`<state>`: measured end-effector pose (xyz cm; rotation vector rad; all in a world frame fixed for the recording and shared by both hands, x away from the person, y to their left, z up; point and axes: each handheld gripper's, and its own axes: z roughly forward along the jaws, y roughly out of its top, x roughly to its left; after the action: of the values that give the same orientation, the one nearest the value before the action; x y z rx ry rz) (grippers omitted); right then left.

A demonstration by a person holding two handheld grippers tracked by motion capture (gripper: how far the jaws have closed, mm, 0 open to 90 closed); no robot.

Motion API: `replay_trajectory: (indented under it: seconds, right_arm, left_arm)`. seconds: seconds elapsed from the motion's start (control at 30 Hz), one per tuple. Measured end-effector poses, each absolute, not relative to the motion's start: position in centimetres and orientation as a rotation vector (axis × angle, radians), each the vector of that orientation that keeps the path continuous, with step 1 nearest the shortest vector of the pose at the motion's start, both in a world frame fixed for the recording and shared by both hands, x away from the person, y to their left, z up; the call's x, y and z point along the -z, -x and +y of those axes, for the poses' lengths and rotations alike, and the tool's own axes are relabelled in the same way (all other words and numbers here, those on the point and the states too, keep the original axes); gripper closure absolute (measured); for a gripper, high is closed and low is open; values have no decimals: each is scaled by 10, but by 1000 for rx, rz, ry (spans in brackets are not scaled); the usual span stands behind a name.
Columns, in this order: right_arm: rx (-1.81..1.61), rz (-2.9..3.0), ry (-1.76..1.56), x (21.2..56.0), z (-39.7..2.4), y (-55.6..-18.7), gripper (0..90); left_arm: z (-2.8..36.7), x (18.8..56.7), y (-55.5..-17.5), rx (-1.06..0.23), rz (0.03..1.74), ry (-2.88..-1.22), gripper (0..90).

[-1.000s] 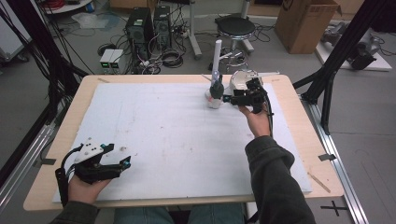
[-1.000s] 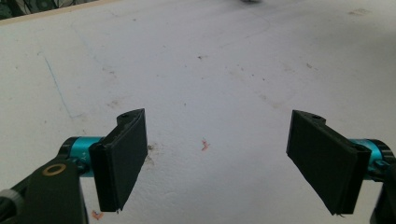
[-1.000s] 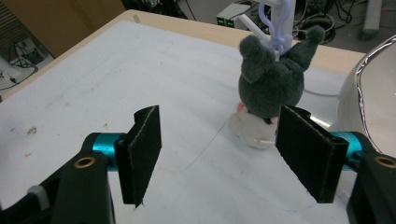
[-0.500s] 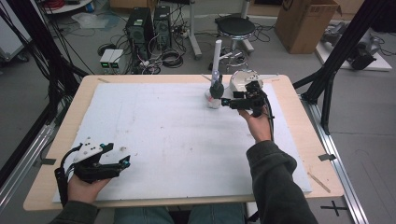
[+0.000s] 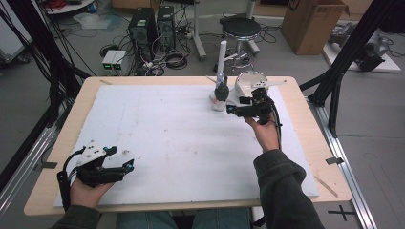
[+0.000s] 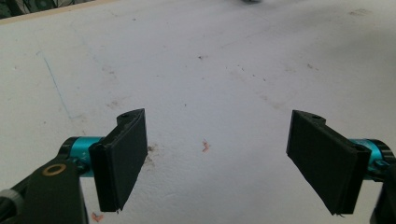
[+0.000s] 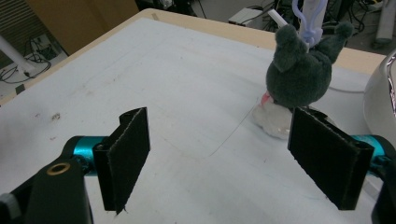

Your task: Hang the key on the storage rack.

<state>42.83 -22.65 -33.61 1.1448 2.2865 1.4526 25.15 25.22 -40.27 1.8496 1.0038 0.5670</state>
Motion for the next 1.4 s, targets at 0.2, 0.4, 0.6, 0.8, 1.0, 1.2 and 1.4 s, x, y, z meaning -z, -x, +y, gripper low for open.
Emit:
replay_trajectory:
  seconds: [0.2, 0.4, 0.6, 0.8, 1.0, 1.2, 1.4]
  right_arm:
    - [-1439, 2296, -1144, 338, -226, -424, 185]
    - [-1432, 2298, -1127, 339, -226, -416, 176]
    - [-1442, 2291, -1118, 344, -230, -409, 168]
    - [-1439, 2287, -1127, 349, -234, -403, 155]
    - [-1435, 2285, -1115, 353, -237, -396, 151]
    - [-1424, 2292, -1116, 352, -239, -391, 130]
    - [-1425, 2288, -1089, 349, -237, -385, 128]
  left_arm:
    - [253, 402, -252, -568, 1002, -1852, 210]
    - [252, 402, -253, -566, 1004, -1847, 210]
    - [251, 403, -253, -565, 1004, -1848, 210]
    - [250, 403, -254, -564, 1001, -1852, 210]
    - [249, 403, -255, -564, 1000, -1855, 210]
    - [249, 403, -255, -563, 1000, -1858, 210]
    - [249, 403, -255, -561, 1002, -1856, 210]
